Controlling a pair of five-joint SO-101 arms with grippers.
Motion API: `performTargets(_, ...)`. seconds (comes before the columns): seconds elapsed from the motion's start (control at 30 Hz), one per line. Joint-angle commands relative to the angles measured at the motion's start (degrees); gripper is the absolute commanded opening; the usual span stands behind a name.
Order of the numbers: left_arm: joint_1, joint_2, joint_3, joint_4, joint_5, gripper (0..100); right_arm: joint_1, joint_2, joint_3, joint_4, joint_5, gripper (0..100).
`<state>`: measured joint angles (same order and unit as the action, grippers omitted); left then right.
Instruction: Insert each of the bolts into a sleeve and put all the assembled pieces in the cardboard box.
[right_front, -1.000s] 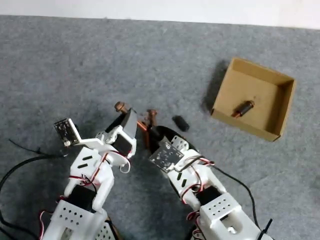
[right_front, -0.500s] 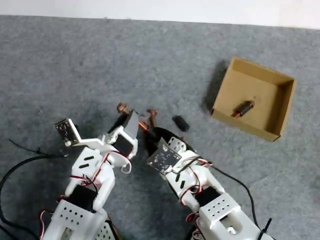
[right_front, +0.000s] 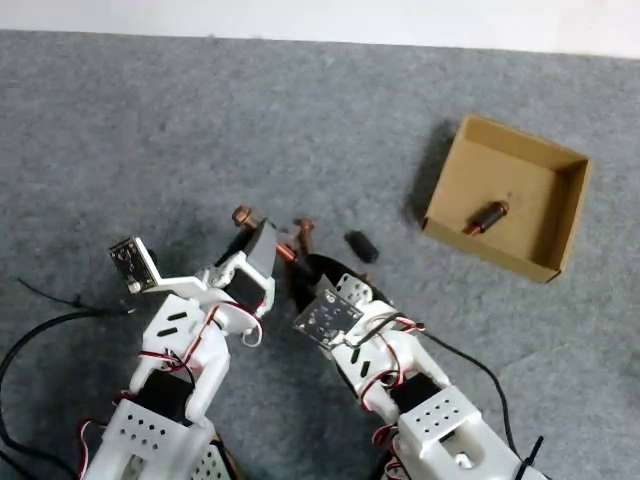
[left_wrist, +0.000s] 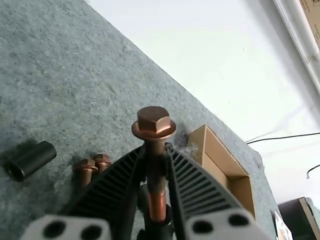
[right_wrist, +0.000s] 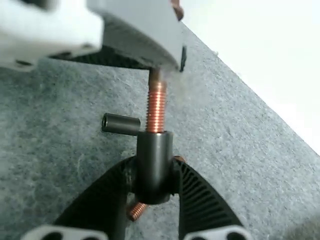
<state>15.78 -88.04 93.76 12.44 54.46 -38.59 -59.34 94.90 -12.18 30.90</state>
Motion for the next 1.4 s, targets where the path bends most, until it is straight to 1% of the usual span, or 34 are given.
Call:
performTargets(0.0, 1.4, -0.9, -1.8, 1.8, -1.0, 1, 0.8, -1.2, 3.5, -2.2, 0.5, 0.5)
performTargets(0.07, 4.2, -0.9, -1.7, 2.9, -4.6, 1, 1.0, -1.2, 3.5, -2.2, 0.5, 0.5)
performTargets(0.13, 5.1, -0.9, -1.7, 3.8, -7.2, 1, 1.5, -1.2, 3.6, -2.3, 0.5, 0.5)
performTargets(0.23, 7.5, -0.9, -1.2, 4.1, -9.7, 1, 2.2, -1.2, 3.6, -5.8, 0.4, 0.5)
performTargets(0.3, 9.4, -0.9, -1.3, 6.0, -11.7, 1, 2.2, -1.2, 4.4, -7.9, 0.4, 0.5)
performTargets(0.5, 11.2, -0.9, -1.7, 9.8, -12.7, 1, 2.2, -1.2, 5.7, -10.2, 0.4, 0.5)
performTargets(0.67, 11.8, -0.9, -1.7, 9.5, -16.4, 1, 2.2, -1.2, 5.7, -10.2, 0.4, 0.5)
performTargets(0.73, 11.8, -0.9, -1.7, 9.5, -16.4, 7, 2.2, -1.2, 5.7, -10.2, 0.4, 0.5)
performTargets(0.9, 11.8, -0.9, -1.2, 9.8, -16.0, 35, 2.3, -1.2, 5.7, -10.2, 0.4, 0.5)
performTargets(0.97, 11.7, -0.8, -1.2, 9.8, -13.5, 41, 3.2, -1.2, 5.6, -10.2, 0.2, 0.5)
performTargets(1.03, 9.6, -0.9, -1.7, 9.5, -11.0, 42, 3.9, -1.2, 5.5, -10.2, 0.2, 0.5)
performTargets(1.2, -2.7, -0.9, -4.2, 7.5, -0.4, 40, 4.4, -1.2, 5.3, -10.2, 0.1, 0.5)
performTargets(1.27, -6.2, -0.9, -5.1, 7.4, 2.5, 39, 5.4, -1.2, 5.3, -10.2, 0.1, 0.5)
performTargets(1.3, -7.4, -0.9, -5.3, 7.4, 3.3, 39, 6.1, -1.2, 5.3, -10.2, -0.4, 0.5)
performTargets(1.37, -9.7, -0.9, -5.7, 7.4, 4.6, 38, 8.5, -1.2, 5.3, -10.2, -4.7, 0.5)
